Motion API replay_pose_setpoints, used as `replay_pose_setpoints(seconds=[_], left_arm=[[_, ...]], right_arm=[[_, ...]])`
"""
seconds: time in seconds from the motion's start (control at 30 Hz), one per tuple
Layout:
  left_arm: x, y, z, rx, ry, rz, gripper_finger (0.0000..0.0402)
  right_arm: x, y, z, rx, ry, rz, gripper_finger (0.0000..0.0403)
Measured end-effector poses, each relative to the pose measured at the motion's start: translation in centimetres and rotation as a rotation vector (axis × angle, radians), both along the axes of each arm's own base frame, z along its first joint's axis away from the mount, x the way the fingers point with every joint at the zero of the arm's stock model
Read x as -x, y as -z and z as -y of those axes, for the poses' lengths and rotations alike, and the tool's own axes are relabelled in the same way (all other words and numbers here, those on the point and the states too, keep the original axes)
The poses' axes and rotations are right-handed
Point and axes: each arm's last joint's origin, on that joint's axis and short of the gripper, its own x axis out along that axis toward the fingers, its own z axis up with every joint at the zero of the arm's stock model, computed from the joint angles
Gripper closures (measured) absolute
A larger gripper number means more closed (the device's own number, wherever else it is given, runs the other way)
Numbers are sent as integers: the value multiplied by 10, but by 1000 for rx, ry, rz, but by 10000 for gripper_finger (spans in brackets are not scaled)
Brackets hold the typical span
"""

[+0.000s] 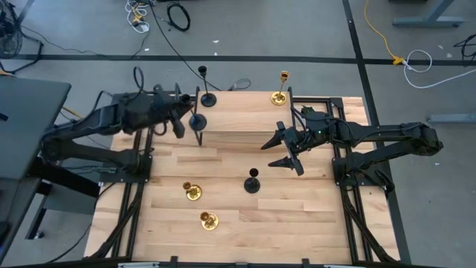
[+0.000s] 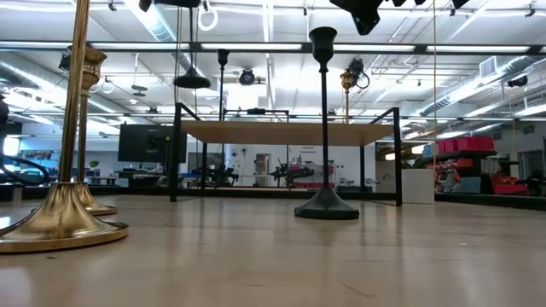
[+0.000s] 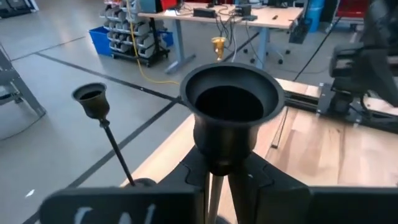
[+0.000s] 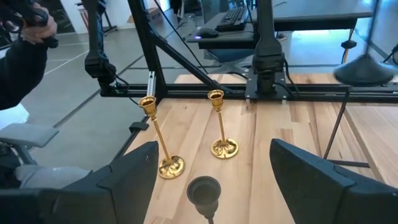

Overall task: Pick & Place candle stick holders
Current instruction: Put the left black candle holder on the shelf aligned with the black candle holder

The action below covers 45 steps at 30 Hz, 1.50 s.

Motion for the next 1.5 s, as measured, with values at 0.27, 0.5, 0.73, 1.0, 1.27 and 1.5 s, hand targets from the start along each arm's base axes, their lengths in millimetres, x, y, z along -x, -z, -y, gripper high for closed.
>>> replay_pose_setpoints(seconds=[0.27,0.5,0.73,1.0,1.27,1.5], left_arm=[[-12,5,-36,14,19,-2,365],[-22,17,-70,78,28,-23,365],[-25,24,-93,106,39,-14,365],[-23,28,-103,127,41,-21,365],[-23,29,-104,117,45,-32,365],[-34,41,-112,149,44,-76,365]], right_arm=[[0,0,0,9,-2,-1,99],[0,0,0,17,-4,1,99],[0,1,0,17,-5,-8,99],[0,1,0,30,-8,-6,99],[0,1,0,30,-8,-5,99],[0,2,0,31,-9,-5,99]])
